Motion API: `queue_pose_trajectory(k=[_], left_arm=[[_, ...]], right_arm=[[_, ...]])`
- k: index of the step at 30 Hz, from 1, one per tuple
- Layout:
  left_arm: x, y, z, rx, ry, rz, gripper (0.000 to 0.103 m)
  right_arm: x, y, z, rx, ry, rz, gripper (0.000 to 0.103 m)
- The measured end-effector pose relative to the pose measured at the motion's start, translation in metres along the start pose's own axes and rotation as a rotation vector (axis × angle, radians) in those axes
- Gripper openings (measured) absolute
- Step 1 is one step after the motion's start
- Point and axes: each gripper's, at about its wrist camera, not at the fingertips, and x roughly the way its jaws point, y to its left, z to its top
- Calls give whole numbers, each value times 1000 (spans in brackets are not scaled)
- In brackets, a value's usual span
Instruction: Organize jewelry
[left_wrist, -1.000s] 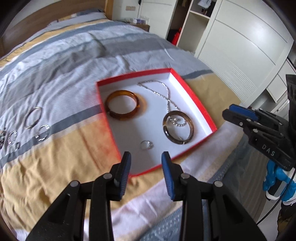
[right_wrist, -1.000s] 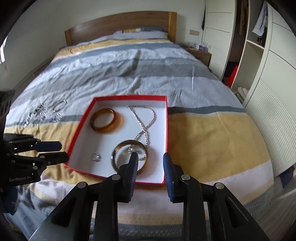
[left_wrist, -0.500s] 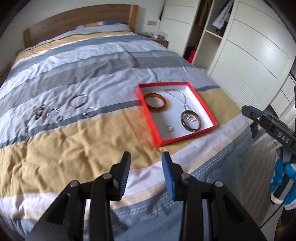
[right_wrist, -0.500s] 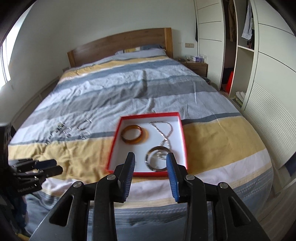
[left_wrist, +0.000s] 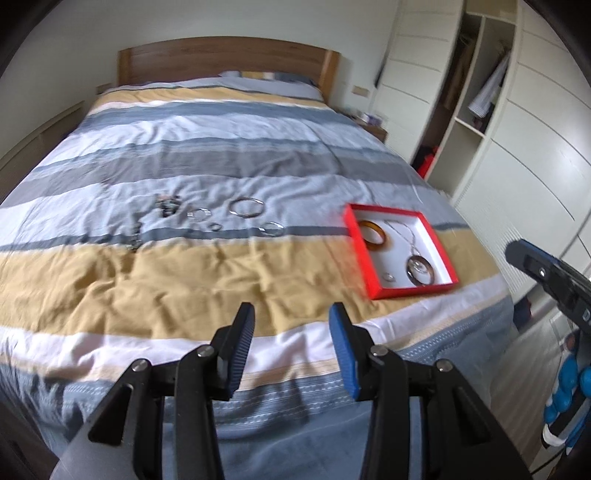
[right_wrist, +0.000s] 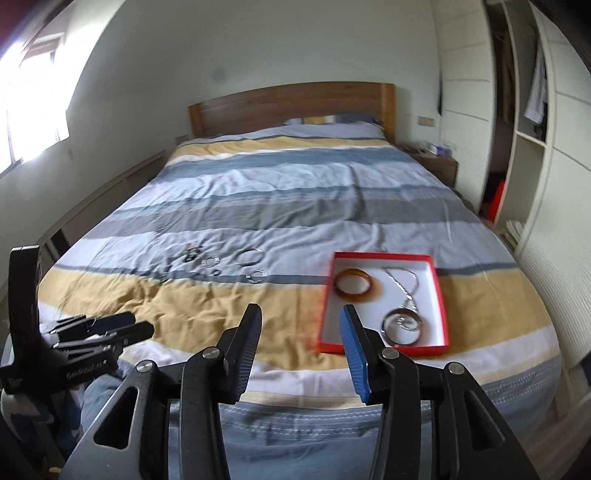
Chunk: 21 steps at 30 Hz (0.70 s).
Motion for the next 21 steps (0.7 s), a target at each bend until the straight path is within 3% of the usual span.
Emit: queue_pose_trajectory(k=[7,21], left_arm=[[-13,32,-16,-78,-15,31,40],[-26,52,-19,-120,-50,88,40]], right_arm=[[-8,20,-6,-27,1,26,47],[-8,29,-4,-39,-3,52,49]])
